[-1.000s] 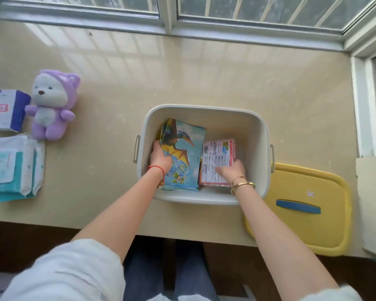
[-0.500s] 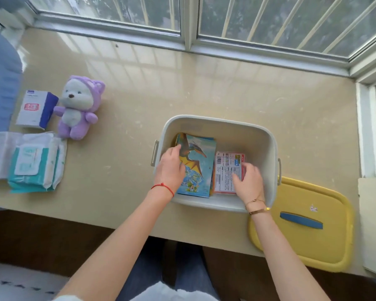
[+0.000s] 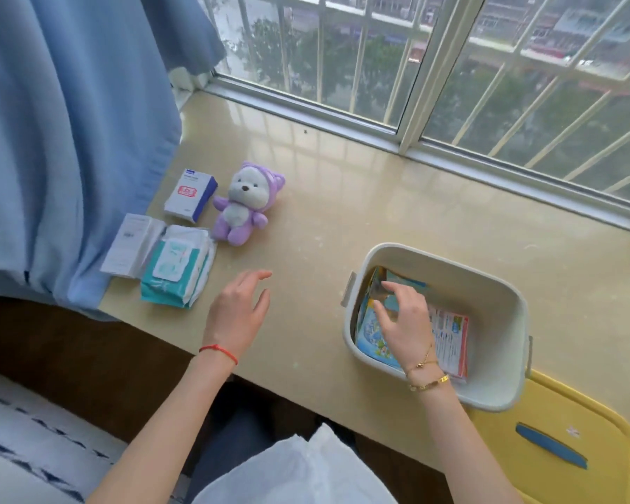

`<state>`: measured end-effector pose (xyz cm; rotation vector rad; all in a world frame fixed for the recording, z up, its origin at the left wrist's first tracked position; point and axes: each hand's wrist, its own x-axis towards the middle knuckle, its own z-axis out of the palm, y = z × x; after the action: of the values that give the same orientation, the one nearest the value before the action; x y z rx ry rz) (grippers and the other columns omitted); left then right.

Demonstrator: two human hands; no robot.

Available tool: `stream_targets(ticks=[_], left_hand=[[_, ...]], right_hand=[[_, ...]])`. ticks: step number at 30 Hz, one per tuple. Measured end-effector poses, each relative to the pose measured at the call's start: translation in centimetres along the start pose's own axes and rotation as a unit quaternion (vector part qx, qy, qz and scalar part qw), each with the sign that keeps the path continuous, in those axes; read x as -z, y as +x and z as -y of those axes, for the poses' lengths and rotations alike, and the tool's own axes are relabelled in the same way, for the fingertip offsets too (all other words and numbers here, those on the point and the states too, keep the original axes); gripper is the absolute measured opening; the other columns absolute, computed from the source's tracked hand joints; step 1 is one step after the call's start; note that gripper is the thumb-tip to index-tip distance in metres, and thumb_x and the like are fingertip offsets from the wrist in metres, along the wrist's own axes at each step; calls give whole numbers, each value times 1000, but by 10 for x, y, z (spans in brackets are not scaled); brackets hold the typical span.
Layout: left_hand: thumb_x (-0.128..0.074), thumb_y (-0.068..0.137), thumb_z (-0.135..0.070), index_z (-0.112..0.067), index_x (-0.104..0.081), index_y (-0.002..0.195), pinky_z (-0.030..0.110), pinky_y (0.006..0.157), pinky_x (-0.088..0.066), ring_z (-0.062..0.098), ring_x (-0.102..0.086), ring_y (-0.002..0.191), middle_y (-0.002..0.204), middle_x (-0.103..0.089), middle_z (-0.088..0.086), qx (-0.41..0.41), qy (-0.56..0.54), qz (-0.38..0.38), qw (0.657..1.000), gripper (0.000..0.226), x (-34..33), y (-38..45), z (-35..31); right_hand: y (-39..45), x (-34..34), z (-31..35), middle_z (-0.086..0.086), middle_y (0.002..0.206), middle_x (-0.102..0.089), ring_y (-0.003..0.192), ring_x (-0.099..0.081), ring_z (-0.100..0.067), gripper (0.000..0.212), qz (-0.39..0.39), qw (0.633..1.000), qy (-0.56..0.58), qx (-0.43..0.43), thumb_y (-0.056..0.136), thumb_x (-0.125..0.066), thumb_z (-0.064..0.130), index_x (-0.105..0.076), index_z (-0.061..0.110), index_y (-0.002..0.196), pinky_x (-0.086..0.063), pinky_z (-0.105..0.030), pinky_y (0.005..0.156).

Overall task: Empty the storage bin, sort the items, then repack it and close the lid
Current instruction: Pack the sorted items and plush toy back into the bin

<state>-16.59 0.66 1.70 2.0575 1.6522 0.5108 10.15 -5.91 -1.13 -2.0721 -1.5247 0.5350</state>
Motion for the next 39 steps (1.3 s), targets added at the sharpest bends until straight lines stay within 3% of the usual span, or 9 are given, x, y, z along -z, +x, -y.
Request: stream_targets(ticks=[4, 8, 12, 19, 27, 32, 39], left_hand=[[-61, 87, -13, -16, -60, 118, 38, 92, -49, 21, -58, 107, 114, -62, 4, 66, -2, -11, 998, 32, 44, 11, 77], [-57, 89, -16, -20, -58, 120, 41, 85, -52, 23, -58, 106, 119, -61, 4, 110, 14, -4, 994, 31, 88, 34, 154], [-56, 90, -17, -17, -56, 121, 43, 86, -52, 24, -59, 106, 115, -62, 6, 115, 22, 12, 993, 31, 115, 60, 225], [-57, 90, -14, -12, -55, 123, 38, 90, -50, 24, -57, 108, 117, -61, 8, 72, 9, 64, 995, 33, 116, 92, 299], [-56, 90, -14, -13, -55, 125, 37, 93, -49, 22, -55, 114, 123, -59, 6, 75, -12, 98, 992, 35, 89, 102, 341], [-56, 90, -12, -12, -55, 125, 39, 94, -50, 21, -55, 114, 121, -60, 6, 72, -35, 107, 991, 35, 76, 100, 350], [-55, 92, -23, -12, -43, 136, 32, 98, -43, 19, -50, 119, 127, -52, 5, 100, -54, 180, 977, 47, 41, 103, 345]], right_hand=[[15, -47, 62, -7, 109, -65, 107, -57, -24, 32, 17, 1000, 7, 23, 85, -66, 22, -61, 9, 113, -42, -37, 99], [32, -114, 126, -8, 107, -64, 103, -58, -26, 33, 44, 999, 21, 15, 84, -68, 25, -61, 9, 112, -41, -31, 95], [44, -187, 188, -8, 109, -63, 100, -59, -25, 39, 79, 995, 54, -35, 83, -69, 30, -60, 8, 114, -36, -21, 89], [67, -291, 253, -13, 119, -58, 112, -54, -27, 67, 130, 977, 77, -149, 77, -72, 45, -52, 2, 124, -41, -32, 97], [82, -361, 274, -6, 116, -47, 109, -48, -20, 87, 156, 952, 100, -245, 62, -81, 51, -43, 6, 125, -44, -32, 94], [82, -373, 269, -1, 102, -45, 98, -51, -19, 75, 139, 941, 116, -287, 57, -84, 49, -47, 10, 109, -50, -35, 85], [63, -356, 239, -4, 109, -45, 102, -50, -18, 73, 96, 930, 141, -326, 58, -86, 42, -43, 12, 109, -51, -36, 86]])
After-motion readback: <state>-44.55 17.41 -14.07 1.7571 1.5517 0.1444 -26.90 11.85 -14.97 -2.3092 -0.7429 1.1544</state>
